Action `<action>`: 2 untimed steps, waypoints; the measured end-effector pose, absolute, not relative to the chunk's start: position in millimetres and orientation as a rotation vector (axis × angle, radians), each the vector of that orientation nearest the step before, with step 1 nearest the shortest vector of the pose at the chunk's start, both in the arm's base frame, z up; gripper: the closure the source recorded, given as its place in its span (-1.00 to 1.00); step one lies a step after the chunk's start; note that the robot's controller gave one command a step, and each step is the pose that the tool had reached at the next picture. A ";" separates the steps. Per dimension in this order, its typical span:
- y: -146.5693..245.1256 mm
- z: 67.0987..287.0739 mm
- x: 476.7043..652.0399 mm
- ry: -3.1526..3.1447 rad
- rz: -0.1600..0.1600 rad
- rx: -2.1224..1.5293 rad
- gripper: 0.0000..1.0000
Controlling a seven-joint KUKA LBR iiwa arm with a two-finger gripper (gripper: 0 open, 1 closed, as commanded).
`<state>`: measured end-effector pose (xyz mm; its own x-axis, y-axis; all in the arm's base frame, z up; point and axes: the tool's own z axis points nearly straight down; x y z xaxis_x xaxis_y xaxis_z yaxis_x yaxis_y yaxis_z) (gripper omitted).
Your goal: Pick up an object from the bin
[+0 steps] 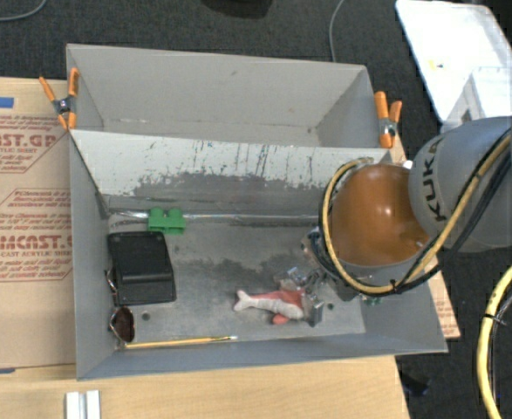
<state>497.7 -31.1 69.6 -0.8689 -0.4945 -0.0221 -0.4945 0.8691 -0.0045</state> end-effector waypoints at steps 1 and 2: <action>-41.7 144.6 506.8 3.035 0.006 -0.734 1.00; -27.6 193.1 485.7 3.018 0.010 -0.818 1.00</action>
Offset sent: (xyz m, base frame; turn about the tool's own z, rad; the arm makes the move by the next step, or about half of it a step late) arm -0.0125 0.0021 0.1217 -0.0109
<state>485.7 -27.6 193.1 -0.8631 -0.5047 -0.0156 -0.5048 0.8632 0.0023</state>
